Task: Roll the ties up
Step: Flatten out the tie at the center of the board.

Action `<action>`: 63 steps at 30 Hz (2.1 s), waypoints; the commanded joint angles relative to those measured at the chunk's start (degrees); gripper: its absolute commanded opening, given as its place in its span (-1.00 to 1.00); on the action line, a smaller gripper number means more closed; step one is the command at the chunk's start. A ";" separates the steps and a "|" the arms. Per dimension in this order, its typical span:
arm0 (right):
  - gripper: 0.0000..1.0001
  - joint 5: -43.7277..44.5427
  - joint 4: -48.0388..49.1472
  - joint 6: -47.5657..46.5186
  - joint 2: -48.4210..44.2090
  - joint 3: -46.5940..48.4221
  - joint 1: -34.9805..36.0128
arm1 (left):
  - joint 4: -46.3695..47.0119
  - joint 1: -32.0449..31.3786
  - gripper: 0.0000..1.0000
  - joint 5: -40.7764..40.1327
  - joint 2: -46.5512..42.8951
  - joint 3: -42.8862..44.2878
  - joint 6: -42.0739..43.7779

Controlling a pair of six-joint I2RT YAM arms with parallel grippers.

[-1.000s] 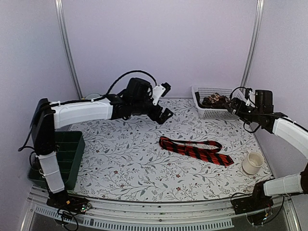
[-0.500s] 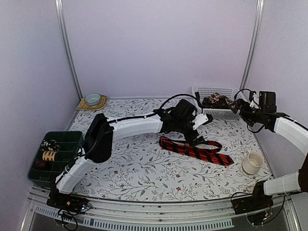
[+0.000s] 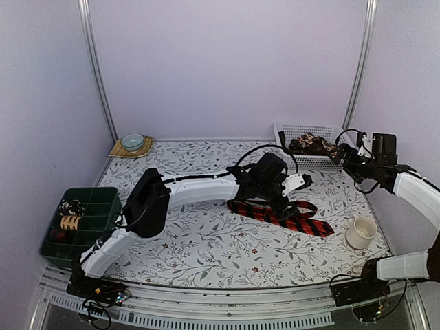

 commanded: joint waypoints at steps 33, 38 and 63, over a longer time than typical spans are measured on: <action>1.00 -4.04 1.78 0.98 -5.32 -4.20 -0.17 | 2.75 1.79 -0.86 -6.49 5.91 1.98 -1.74; 0.99 -4.53 2.13 1.03 -4.64 -4.00 -0.16 | 5.10 1.98 -1.00 -11.08 3.92 1.93 -3.62; 0.98 -3.37 10.64 7.00 8.52 -12.05 16.14 | 34.55 15.58 -0.80 -61.92 -53.00 -66.32 -25.93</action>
